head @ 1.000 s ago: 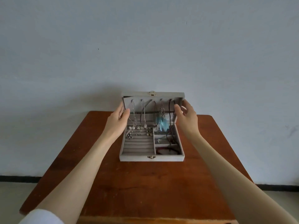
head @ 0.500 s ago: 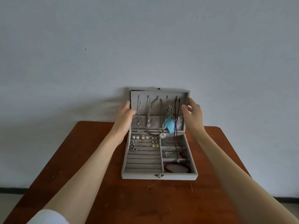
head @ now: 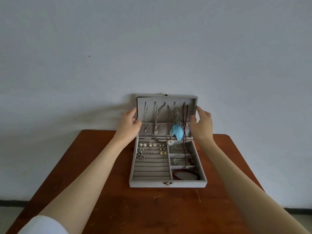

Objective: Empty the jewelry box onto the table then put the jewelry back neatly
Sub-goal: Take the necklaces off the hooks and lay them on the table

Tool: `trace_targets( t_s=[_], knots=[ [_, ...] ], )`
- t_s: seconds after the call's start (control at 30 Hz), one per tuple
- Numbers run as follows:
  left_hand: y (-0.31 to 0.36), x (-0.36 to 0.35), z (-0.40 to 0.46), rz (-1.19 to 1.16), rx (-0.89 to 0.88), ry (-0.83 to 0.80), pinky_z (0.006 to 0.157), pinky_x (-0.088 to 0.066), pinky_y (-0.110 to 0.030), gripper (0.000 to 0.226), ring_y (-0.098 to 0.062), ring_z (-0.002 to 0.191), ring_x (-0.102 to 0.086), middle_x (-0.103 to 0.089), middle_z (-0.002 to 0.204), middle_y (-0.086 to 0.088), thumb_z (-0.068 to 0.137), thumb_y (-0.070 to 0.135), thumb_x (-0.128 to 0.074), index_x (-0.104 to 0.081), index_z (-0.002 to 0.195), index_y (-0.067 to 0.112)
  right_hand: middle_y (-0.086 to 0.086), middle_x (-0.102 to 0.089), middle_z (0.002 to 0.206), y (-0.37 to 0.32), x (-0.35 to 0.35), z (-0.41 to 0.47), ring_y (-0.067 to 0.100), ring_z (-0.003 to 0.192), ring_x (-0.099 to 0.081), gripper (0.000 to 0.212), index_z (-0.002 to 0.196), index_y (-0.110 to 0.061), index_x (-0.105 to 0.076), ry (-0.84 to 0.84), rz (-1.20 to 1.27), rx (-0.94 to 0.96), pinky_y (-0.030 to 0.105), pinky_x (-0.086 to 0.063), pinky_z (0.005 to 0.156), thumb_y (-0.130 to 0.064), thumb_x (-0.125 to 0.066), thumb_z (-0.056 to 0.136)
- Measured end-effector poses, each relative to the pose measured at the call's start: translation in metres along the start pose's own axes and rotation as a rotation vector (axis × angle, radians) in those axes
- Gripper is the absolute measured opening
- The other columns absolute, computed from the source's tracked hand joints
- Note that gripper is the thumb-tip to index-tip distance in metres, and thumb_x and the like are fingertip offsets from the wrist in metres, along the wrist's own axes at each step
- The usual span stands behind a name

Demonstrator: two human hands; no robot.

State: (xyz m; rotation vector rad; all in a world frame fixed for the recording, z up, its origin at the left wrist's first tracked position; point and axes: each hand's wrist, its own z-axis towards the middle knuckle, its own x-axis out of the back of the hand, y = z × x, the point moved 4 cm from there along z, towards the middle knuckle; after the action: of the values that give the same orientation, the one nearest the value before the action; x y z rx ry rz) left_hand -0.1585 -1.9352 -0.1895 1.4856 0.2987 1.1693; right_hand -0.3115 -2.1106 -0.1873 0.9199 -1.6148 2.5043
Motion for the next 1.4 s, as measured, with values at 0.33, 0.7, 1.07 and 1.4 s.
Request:
trace_targets(
  t_s=[0.33, 0.7, 1.07, 1.4],
  knots=[
    [-0.006, -0.007, 0.003, 0.294, -0.133, 0.239, 0.086, -0.020, -0.016, 0.022, -0.028, 0.113, -0.040, -0.053, 0.111, -0.010, 0.089, 0.018, -0.057, -0.065, 0.110, 0.015, 0.000, -0.065, 0.074, -0.054, -0.052, -0.011, 0.017, 0.064, -0.060, 0.022, 0.099, -0.008, -0.068, -0.254, -0.011, 0.177, 0.033, -0.054, 0.070, -0.015, -0.048, 0.094],
    [-0.013, -0.016, 0.016, 0.330, -0.086, 0.265, 0.077, -0.019, -0.021, 0.020, -0.027, 0.105, -0.041, -0.058, 0.102, -0.005, 0.085, 0.035, -0.061, -0.072, 0.096, 0.022, -0.002, -0.049, 0.050, -0.066, -0.086, 0.001, 0.012, 0.048, -0.044, 0.020, 0.079, -0.011, -0.066, -0.294, 0.148, 0.040, 0.026, -0.039, 0.060, -0.018, -0.052, 0.091],
    [0.001, 0.018, 0.001, -0.018, -0.005, 0.009, 0.074, -0.044, -0.018, 0.009, -0.008, 0.085, -0.057, -0.061, 0.083, 0.009, 0.088, 0.024, -0.059, -0.067, 0.086, 0.022, -0.004, -0.044, 0.046, -0.063, -0.102, -0.006, 0.007, 0.032, -0.030, 0.023, 0.072, -0.012, -0.061, -0.511, 0.516, -0.269, 0.014, -0.022, 0.033, -0.021, -0.054, 0.092],
    [0.001, 0.020, 0.002, -0.123, 0.089, 0.000, 0.067, -0.040, -0.014, 0.011, -0.006, 0.087, -0.059, -0.065, 0.089, 0.007, 0.088, 0.024, -0.059, -0.066, 0.092, 0.018, 0.001, -0.045, 0.054, -0.064, -0.100, -0.007, 0.009, 0.035, -0.034, 0.020, 0.069, -0.014, -0.058, -0.476, 0.519, -0.281, 0.015, -0.025, 0.035, -0.013, -0.058, 0.090]
  ],
)
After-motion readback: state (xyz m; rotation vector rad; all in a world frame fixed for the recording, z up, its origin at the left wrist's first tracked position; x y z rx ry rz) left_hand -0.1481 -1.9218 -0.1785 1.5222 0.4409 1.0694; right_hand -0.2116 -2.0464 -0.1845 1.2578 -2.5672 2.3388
